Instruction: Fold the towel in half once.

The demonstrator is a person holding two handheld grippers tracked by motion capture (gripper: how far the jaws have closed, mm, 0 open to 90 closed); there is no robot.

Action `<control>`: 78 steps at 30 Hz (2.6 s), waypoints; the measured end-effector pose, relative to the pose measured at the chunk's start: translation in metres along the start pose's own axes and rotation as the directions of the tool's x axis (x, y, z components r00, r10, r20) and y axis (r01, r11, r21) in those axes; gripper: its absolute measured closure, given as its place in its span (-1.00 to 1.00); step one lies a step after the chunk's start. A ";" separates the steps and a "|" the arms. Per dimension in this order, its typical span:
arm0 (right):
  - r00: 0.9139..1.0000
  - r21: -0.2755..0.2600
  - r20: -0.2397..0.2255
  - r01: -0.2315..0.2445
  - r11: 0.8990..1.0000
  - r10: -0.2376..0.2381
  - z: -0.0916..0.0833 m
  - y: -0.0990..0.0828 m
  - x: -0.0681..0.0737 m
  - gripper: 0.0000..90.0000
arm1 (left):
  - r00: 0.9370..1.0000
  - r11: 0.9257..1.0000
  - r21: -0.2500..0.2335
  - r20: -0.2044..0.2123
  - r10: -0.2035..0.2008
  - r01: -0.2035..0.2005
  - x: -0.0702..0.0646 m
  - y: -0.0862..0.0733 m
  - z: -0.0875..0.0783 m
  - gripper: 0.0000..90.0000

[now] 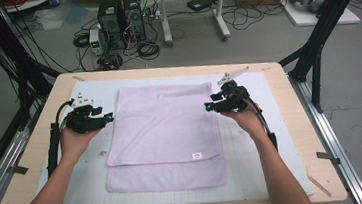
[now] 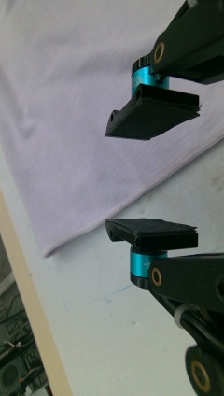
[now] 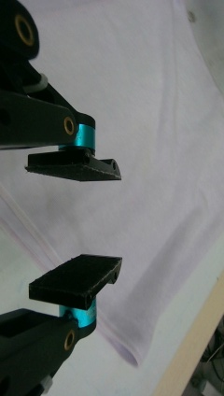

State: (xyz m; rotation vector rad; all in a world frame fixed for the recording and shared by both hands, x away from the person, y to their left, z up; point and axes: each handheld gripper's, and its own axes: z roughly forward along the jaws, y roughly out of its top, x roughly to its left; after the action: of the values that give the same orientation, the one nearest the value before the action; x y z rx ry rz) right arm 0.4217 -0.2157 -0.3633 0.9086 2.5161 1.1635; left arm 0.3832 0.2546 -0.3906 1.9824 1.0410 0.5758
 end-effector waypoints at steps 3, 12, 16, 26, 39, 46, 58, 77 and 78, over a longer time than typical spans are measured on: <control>1.000 -0.007 -0.022 0.011 1.000 -0.011 -0.003 -0.012 0.016 0.13 | 0.999 1.000 -0.014 0.023 0.028 -0.028 -0.012 -0.011 -0.011 0.08; 0.994 -0.008 -0.086 0.060 0.998 -0.060 -0.010 -0.049 0.058 0.22 | 0.990 0.996 -0.015 0.110 0.086 -0.085 -0.041 -0.050 -0.037 0.22; 0.991 0.044 -0.117 0.077 0.996 -0.072 -0.007 -0.059 0.069 0.25 | 0.980 0.992 -0.028 0.150 0.128 -0.125 -0.056 -0.063 -0.043 0.31; 0.988 0.027 -0.121 0.097 0.995 -0.093 0.003 -0.087 0.086 0.37 | 0.969 0.988 0.026 0.202 0.141 -0.149 -0.066 -0.085 -0.039 0.45; 0.981 0.053 -0.159 0.122 0.991 -0.112 0.013 -0.091 0.087 0.94 | 0.969 0.990 0.050 0.213 0.121 -0.134 -0.062 -0.085 -0.034 0.94; 0.983 -0.010 -0.148 0.107 0.994 -0.107 -0.004 -0.082 0.081 0.94 | 0.970 0.993 0.011 0.216 0.110 -0.115 -0.061 -0.072 -0.045 0.95; 0.971 -0.114 -0.159 0.159 0.981 -0.176 -0.058 -0.071 0.104 0.94 | 0.957 0.990 -0.037 0.251 0.144 -0.139 -0.080 -0.070 -0.087 0.95; 0.961 0.008 -0.243 0.134 0.991 -0.128 -0.016 -0.134 0.120 0.52 | 0.937 0.979 0.039 0.301 0.177 -0.198 -0.098 -0.114 -0.073 0.68; 0.959 0.013 -0.253 0.132 0.991 -0.125 -0.016 -0.134 0.120 0.69 | 0.938 0.980 0.033 0.299 0.176 -0.195 -0.099 -0.114 -0.073 0.81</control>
State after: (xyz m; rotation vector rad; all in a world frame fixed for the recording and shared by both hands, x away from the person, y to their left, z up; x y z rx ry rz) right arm 0.2615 -0.2174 -0.4461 0.6255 2.7500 1.2743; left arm 0.2250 0.2433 -0.4455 2.1573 0.7008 0.3336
